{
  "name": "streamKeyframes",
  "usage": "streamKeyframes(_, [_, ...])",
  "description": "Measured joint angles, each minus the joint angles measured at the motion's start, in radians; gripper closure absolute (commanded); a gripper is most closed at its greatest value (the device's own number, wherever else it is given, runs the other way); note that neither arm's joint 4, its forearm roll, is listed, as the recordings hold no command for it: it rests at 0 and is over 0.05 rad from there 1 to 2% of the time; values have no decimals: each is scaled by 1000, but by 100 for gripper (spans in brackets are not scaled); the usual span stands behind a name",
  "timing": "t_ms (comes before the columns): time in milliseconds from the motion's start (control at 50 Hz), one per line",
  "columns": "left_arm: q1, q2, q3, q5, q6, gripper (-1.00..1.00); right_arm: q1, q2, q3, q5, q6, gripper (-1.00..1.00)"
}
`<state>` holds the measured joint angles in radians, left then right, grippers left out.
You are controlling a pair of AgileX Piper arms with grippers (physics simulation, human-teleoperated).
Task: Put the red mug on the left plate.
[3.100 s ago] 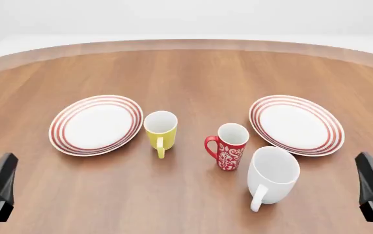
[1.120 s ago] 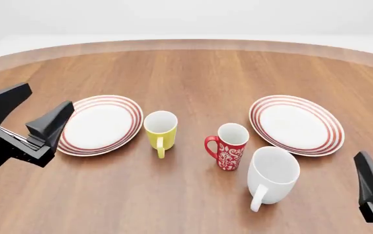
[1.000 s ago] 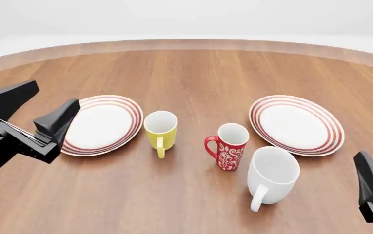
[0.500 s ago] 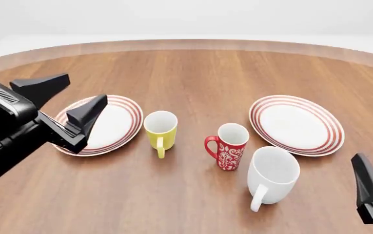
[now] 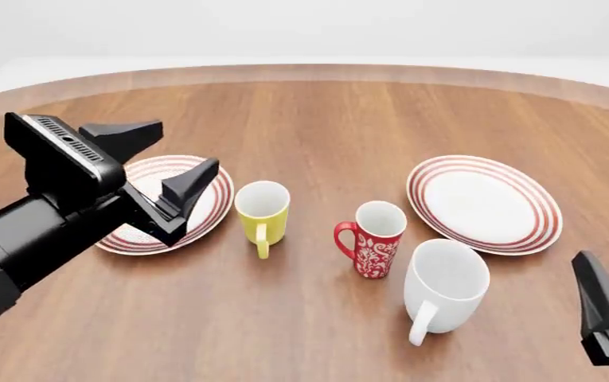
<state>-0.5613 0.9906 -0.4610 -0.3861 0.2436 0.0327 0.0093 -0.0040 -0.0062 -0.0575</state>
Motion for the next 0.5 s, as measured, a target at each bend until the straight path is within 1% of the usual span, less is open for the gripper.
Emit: streamKeyframes(500, [-86,144,-40,-34,34,-100,7,-7,3,9,-10,-100])
